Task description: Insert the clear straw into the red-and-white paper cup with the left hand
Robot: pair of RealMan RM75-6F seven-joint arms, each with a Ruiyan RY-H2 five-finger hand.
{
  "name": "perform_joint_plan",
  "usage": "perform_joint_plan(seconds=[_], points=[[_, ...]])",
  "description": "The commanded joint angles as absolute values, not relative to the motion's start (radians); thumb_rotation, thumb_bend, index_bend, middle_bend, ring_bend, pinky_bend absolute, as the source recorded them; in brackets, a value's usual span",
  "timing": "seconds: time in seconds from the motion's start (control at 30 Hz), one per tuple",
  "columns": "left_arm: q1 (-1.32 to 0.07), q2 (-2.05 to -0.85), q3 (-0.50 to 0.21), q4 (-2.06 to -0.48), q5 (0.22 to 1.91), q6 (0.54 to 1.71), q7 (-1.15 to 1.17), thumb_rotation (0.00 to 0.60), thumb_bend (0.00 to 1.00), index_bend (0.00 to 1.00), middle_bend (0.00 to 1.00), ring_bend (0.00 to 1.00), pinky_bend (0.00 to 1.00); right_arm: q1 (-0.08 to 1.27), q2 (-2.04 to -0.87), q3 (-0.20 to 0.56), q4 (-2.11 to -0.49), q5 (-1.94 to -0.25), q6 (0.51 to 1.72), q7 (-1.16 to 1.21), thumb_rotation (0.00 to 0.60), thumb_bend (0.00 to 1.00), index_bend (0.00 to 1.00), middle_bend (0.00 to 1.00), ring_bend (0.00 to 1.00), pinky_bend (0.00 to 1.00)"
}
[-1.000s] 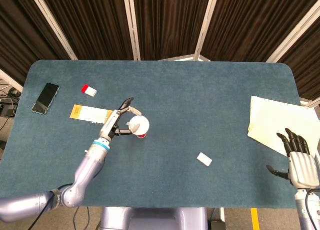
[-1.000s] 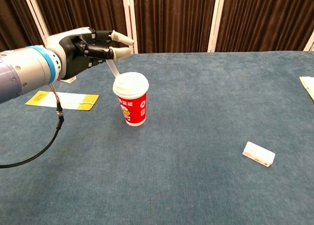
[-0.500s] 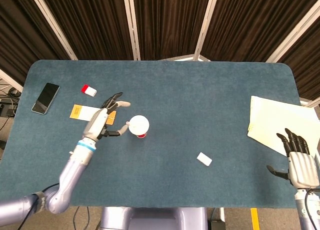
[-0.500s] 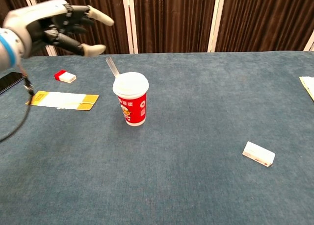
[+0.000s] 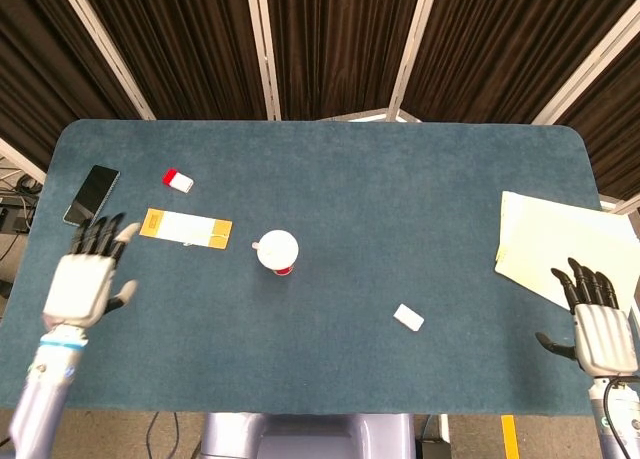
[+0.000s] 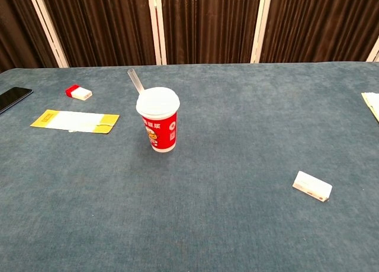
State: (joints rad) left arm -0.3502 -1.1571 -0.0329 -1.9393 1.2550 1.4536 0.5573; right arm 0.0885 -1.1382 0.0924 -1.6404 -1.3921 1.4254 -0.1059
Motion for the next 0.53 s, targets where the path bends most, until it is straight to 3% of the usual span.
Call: perform_joint_plan(seconds=[0.03,0.27,0.53], points=[[-0.307,-1.142,-0.007,-1.935,1.270,1.487,0.536,0.600,0.30,0.07,0.00,0.00,0.00,0.090,-1.137,0.090,-1.639,-1.396,1.424,-0.111,0.600,0.11,0.11,0.00,0.00,0.00],[-0.230,-1.136,0.025,-1.838,1.315,1.540,0.415,0.600,0.30,0.07,0.00,0.00,0.00,0.095,-1.140,0.087,-1.634,-1.409,1.421,-0.106,0.600,0.11,0.11,0.00,0.00,0.00],[-0.213,-1.126,0.006,-1.795,1.359,1.542,0.345,0.600,0.30,0.09,0.00,0.00,0.00,0.100,-1.148,0.087,-1.628,-1.412,1.417,-0.107,0.600,0.11,0.11,0.00,0.00,0.00]])
